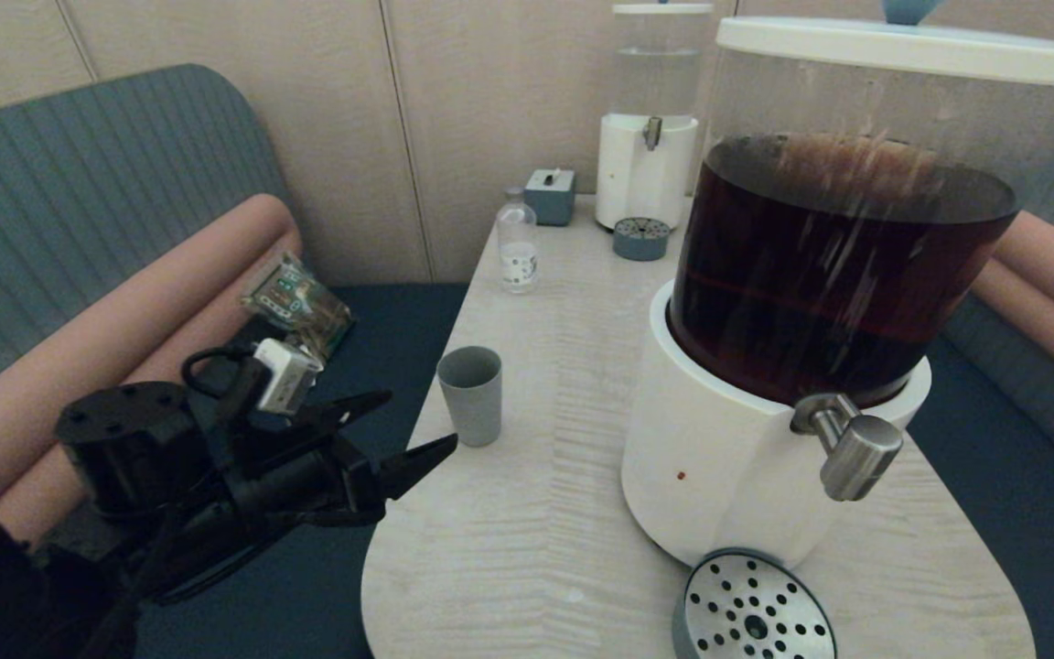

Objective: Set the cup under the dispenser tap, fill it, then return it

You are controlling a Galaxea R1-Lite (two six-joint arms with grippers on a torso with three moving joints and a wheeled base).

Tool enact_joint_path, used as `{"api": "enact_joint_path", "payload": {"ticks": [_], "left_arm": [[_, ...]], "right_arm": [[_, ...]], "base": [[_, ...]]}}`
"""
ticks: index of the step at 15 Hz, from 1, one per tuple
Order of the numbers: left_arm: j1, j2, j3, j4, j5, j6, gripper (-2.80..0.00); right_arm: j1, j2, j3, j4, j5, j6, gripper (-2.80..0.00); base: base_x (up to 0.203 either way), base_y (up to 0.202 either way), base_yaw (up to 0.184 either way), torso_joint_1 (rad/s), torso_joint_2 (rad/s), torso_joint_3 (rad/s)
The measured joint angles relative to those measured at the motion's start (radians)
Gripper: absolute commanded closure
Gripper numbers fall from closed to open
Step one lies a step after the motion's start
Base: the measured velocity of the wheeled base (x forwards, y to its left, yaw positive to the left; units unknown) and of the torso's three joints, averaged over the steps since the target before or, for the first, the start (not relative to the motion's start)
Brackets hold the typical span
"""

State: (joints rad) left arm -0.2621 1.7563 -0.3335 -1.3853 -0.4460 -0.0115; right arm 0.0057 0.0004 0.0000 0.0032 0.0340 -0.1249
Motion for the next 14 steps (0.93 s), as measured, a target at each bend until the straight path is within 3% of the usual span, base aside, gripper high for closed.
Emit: {"api": "enact_joint_path", "payload": {"ticks": [4,5,9,14], "left_arm": [[0.0,-0.264,0.13,0.007,0.005,-0.015,-2.8],[0.0,-0.327,0.162,0.011,0.01,-0.029,0.0],[0.012,-0.518,0.277,0.004,0.03,-0.121,0.0],[0.078,-0.78,0.27,0.076,0.089,-0.148,0.0]], "right_arm": [[0.0,0.0,0.0,0.0,0.001,0.0,0.0],[0.0,0.0,0.0,0.0,0.0,0.0,0.0],[0.0,0.0,0.0,0.0,0.0,0.0,0.0],[0.0,0.0,0.0,0.0,0.0,0.0,0.0]], "base": [[0.0,0.0,0.0,0.0,0.0,0.0],[0.0,0.0,0.0,0.0,0.0,0.0],[0.0,0.0,0.0,0.0,0.0,0.0],[0.0,0.0,0.0,0.0,0.0,0.0]]}}
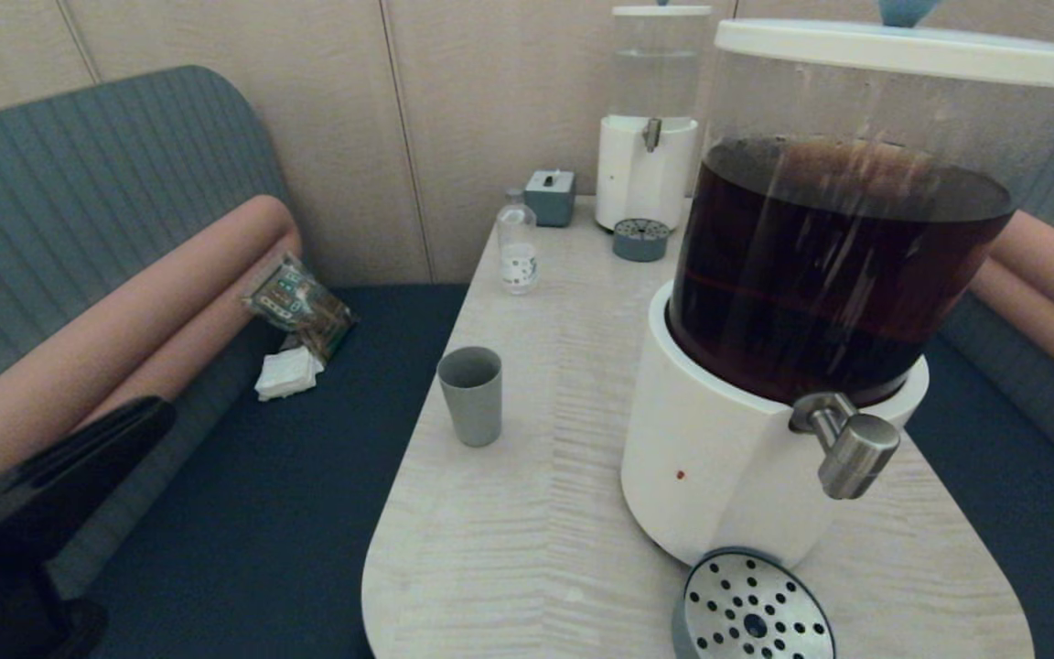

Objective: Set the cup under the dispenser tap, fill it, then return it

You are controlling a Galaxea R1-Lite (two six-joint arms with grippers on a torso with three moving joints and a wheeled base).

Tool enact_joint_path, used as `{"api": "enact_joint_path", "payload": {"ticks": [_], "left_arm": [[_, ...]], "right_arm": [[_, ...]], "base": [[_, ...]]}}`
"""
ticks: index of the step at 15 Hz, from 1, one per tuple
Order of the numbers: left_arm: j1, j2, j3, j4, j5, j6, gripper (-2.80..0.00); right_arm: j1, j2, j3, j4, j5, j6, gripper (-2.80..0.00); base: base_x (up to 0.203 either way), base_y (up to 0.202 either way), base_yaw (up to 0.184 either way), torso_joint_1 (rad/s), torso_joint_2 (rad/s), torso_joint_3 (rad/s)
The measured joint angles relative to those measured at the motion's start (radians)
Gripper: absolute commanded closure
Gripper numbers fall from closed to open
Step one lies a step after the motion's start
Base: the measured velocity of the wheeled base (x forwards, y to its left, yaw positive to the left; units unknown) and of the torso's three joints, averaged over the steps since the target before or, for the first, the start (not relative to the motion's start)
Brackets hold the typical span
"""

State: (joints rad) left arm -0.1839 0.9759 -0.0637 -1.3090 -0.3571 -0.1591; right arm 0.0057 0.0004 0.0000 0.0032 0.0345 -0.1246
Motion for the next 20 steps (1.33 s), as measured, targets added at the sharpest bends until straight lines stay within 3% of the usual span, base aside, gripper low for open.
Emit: {"api": "enact_joint_path", "payload": {"ticks": [7,11,17,20], "left_arm": [[0.179,-0.561,-0.078,0.241,0.044,-0.007,0.0],[0.204,-0.766,0.023,0.41,0.099,0.063,0.0],[0.195,-0.957,0.062,0.872,0.211,0.167,0.0],[0.194,-0.973,0.062,1.176,0.336,0.274,0.0]], "right_arm": [[0.0,0.0,0.0,0.0,0.0,0.0,0.0],[0.0,0.0,0.0,0.0,0.001,0.0,0.0],[0.0,0.0,0.0,0.0,0.0,0.0,0.0],[0.0,0.0,0.0,0.0,0.0,0.0,0.0]], "base": [[0.0,0.0,0.0,0.0,0.0,0.0],[0.0,0.0,0.0,0.0,0.0,0.0],[0.0,0.0,0.0,0.0,0.0,0.0],[0.0,0.0,0.0,0.0,0.0,0.0]]}}
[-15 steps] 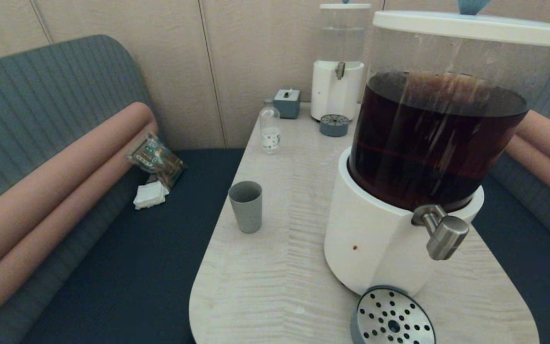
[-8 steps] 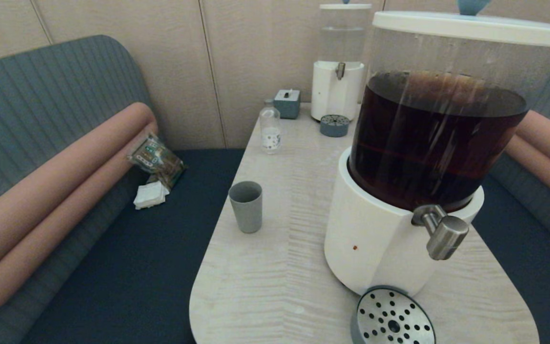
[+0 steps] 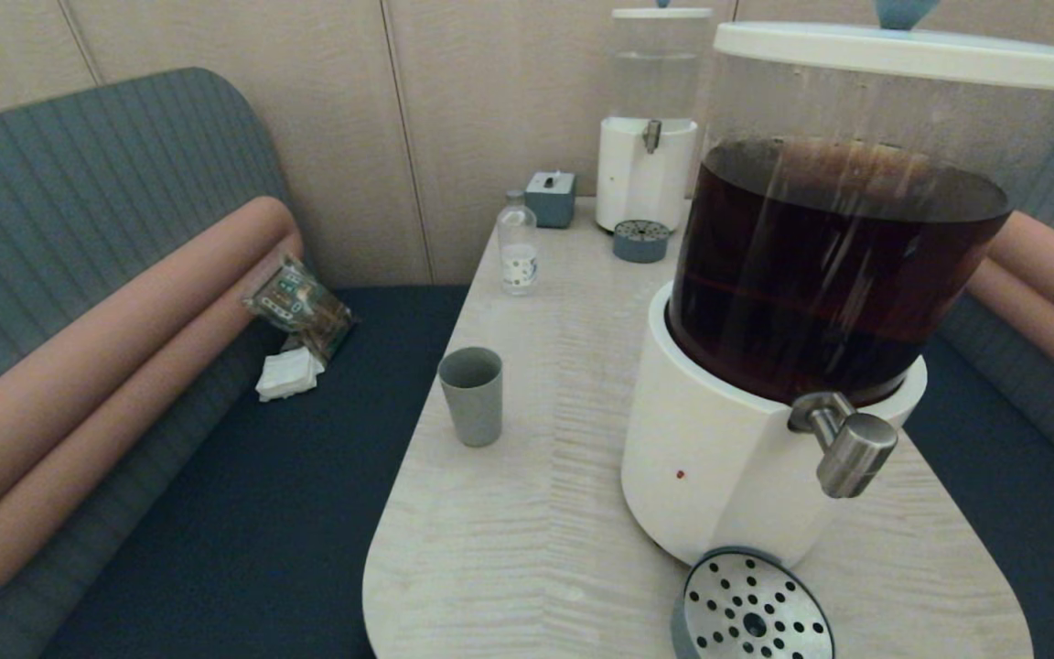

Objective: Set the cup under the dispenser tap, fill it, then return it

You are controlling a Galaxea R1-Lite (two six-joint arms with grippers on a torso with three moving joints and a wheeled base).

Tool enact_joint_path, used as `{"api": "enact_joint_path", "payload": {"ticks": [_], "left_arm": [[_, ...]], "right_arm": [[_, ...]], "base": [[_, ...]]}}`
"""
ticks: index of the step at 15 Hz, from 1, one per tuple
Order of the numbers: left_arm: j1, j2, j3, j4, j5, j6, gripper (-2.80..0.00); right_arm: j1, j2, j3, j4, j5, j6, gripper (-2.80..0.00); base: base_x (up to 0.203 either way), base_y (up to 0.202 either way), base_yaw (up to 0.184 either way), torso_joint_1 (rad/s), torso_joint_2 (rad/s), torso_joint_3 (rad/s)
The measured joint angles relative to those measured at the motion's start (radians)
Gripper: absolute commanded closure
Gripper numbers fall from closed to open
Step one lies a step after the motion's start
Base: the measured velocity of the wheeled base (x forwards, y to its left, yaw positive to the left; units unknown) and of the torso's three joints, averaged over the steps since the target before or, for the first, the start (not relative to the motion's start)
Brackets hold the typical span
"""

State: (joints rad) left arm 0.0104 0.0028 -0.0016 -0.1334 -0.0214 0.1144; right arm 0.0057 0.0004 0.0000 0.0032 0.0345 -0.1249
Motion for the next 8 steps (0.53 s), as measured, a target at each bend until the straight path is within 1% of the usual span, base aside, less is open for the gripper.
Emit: {"api": "enact_joint_path", "payload": {"ticks": [1,2,3,5,6,8], "left_arm": [[0.0,-0.001,-0.004,0.078,0.007,0.022,0.0],[0.0,-0.002,-0.006,0.114,0.004,0.023,0.0],[0.0,-0.003,-0.007,0.122,0.001,0.002,0.0],[0.0,-0.004,-0.007,0.143,0.005,-0.078,0.0],[0.0,-0.004,-0.006,0.144,0.006,-0.092,0.0],[0.0,-0.004,-0.005,0.14,0.008,-0.089,0.0]], "right_arm": [[0.0,0.0,0.0,0.0,0.0,0.0,0.0],[0.0,0.0,0.0,0.0,0.0,0.0,0.0],[0.0,0.0,0.0,0.0,0.0,0.0,0.0],[0.0,0.0,0.0,0.0,0.0,0.0,0.0],[0.0,0.0,0.0,0.0,0.0,0.0,0.0],[0.0,0.0,0.0,0.0,0.0,0.0,0.0]], "base": [[0.0,0.0,0.0,0.0,0.0,0.0],[0.0,0.0,0.0,0.0,0.0,0.0],[0.0,0.0,0.0,0.0,0.0,0.0],[0.0,0.0,0.0,0.0,0.0,0.0],[0.0,0.0,0.0,0.0,0.0,0.0],[0.0,0.0,0.0,0.0,0.0,0.0]]}}
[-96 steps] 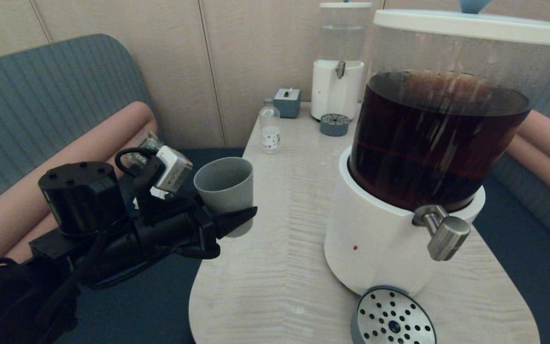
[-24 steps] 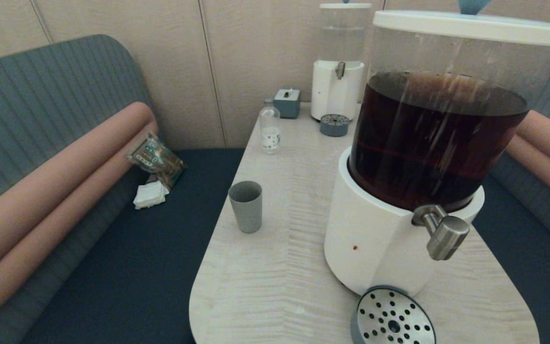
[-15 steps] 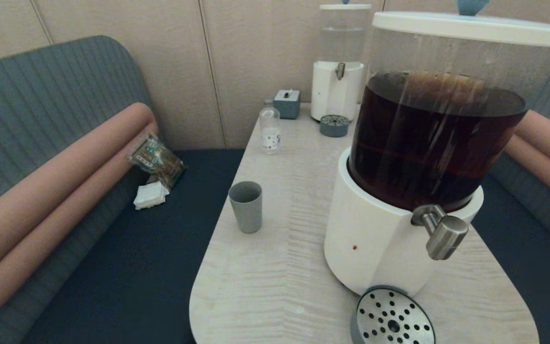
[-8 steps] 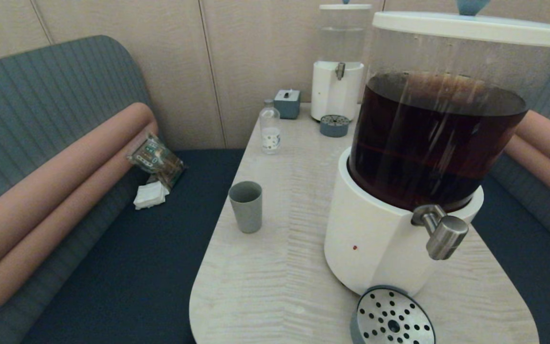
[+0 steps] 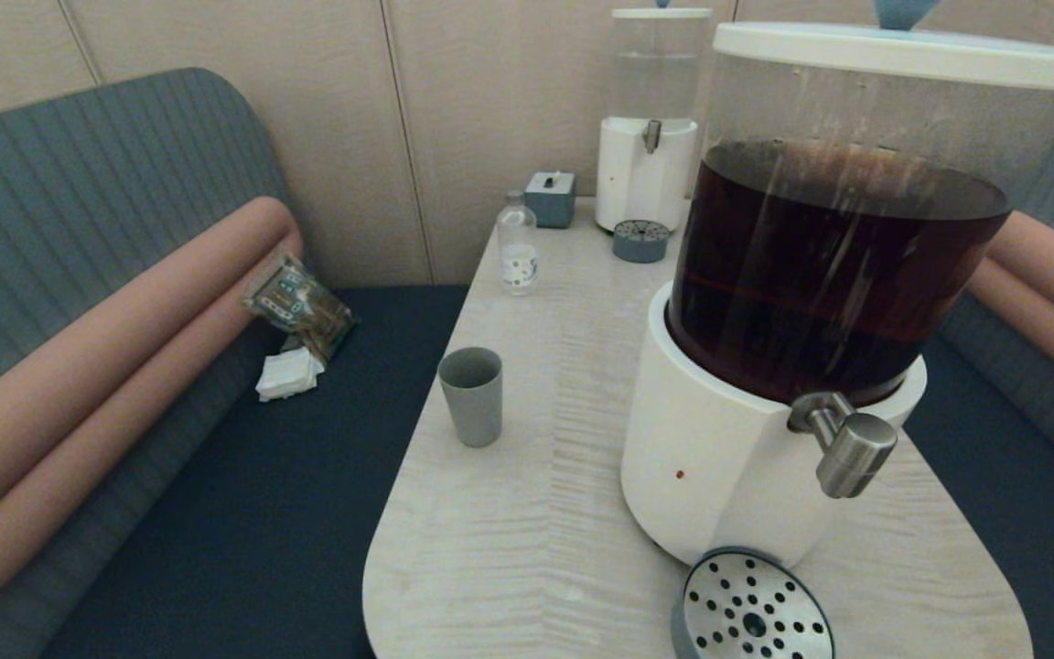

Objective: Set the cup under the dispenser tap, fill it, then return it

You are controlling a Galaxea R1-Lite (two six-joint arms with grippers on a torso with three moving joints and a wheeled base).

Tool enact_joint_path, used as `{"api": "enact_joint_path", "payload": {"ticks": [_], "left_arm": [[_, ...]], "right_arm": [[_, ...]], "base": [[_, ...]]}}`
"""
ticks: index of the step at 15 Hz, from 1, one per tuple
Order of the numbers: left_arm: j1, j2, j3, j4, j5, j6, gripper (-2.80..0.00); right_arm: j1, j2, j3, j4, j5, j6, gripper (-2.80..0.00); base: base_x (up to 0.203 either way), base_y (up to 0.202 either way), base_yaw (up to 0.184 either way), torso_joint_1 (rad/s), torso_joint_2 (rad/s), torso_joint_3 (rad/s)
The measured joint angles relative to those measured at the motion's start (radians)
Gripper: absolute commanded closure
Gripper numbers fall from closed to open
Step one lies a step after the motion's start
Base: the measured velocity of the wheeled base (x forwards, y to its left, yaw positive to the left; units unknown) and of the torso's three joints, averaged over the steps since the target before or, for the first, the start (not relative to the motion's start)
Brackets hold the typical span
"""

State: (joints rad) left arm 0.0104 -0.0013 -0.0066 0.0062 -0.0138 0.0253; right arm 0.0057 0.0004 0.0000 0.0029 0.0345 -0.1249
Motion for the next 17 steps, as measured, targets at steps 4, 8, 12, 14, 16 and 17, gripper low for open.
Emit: {"api": "enact_joint_path", "payload": {"ticks": [4,8,12,14,16,17], "left_arm": [[0.0,0.0,0.001,-0.003,0.0,0.001,0.0],[0.0,0.0,0.002,-0.002,0.0,0.0,0.0],[0.0,0.0,0.001,-0.001,0.0,-0.007,0.0],[0.0,0.0,0.002,-0.001,0.0,-0.007,0.0],[0.0,0.0,0.002,-0.003,0.0,-0.008,0.0],[0.0,0.0,0.002,-0.003,0.0,-0.009,0.0]], "right_arm": [[0.0,0.0,0.0,0.0,0.0,0.0,0.0],[0.0,0.0,0.0,0.002,-0.001,0.0,0.0],[0.0,0.0,0.0,0.002,-0.004,0.021,0.0],[0.0,0.0,0.0,0.001,-0.01,0.022,0.0],[0.0,0.0,0.0,0.0,-0.016,0.043,0.0],[0.0,0.0,0.0,0.0,-0.016,0.048,0.0]], "base": [[0.0,0.0,0.0,0.0,0.0,0.0],[0.0,0.0,0.0,0.0,0.0,0.0],[0.0,0.0,0.0,0.0,0.0,0.0],[0.0,0.0,0.0,0.0,0.0,0.0],[0.0,0.0,0.0,0.0,0.0,0.0],[0.0,0.0,0.0,0.0,0.0,0.0]]}}
